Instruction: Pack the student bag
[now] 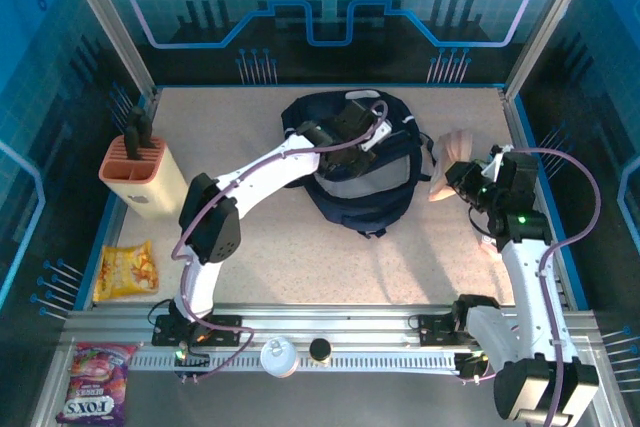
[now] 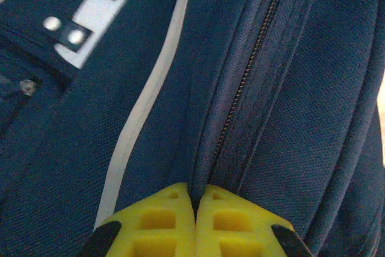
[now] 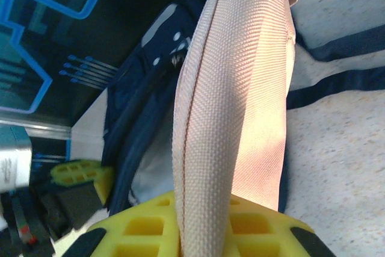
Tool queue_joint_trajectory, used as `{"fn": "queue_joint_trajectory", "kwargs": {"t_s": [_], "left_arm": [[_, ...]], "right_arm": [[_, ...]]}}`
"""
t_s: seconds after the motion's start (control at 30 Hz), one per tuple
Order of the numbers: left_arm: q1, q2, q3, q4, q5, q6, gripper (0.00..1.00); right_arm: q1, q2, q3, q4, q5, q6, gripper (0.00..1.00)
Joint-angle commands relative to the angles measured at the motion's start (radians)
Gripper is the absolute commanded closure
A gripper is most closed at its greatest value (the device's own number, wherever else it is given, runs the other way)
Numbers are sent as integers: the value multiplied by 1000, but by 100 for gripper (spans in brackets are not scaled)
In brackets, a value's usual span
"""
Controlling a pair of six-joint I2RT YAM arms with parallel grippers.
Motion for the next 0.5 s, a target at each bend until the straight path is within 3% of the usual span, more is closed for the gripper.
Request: {"fn": "queue_joint_trajectory", "kwargs": {"t_s": [0.0,0.17,0.47], "left_arm": [[7,-89,22,132,-19,-112,100],[7,-129,4,218,16,-149,100],[6,-137,26,231,108,-197,100]], "right_arm": [[-10,-23,-40,46,-176,63,85],[19,9,-115,229,-341,181,85],[137,175,-134,496,-429,295,85]]}}
